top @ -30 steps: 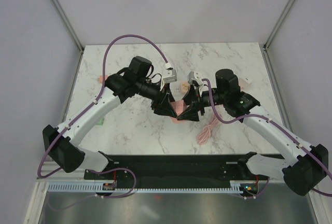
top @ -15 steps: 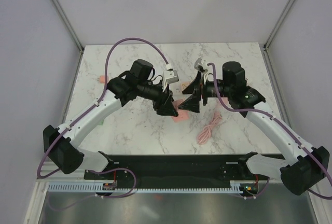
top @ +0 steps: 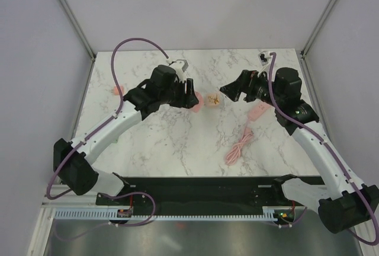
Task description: Insert the plug
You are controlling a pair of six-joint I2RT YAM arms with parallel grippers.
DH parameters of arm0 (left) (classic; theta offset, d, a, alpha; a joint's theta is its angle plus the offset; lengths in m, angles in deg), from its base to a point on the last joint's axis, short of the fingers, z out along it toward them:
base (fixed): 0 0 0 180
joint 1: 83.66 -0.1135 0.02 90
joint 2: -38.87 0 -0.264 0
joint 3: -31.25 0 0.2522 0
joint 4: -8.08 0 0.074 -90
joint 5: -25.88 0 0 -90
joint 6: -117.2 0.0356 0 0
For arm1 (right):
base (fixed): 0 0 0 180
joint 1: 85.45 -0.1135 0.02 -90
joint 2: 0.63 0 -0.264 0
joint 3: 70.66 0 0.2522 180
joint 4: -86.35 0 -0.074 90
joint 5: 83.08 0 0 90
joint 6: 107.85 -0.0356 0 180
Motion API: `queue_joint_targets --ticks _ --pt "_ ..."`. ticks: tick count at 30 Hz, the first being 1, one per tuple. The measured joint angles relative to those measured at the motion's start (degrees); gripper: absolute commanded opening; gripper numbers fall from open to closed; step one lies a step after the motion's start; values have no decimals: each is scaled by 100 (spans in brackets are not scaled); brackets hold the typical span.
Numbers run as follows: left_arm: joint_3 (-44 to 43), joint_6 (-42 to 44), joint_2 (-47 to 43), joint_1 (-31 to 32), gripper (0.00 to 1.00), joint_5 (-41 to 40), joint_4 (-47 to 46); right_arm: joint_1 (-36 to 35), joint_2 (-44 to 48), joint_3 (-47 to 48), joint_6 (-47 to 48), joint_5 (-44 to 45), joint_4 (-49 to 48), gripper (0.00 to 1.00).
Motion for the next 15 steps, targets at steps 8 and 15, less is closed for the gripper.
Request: queue_joint_targets --ticks 8,15 --pt "-348 -1733 896 -85 2 -2118 9 129 -11 -306 -448 632 48 98" --pt "-717 -2258 1759 -85 2 -2693 -146 166 216 -417 -426 793 146 98"
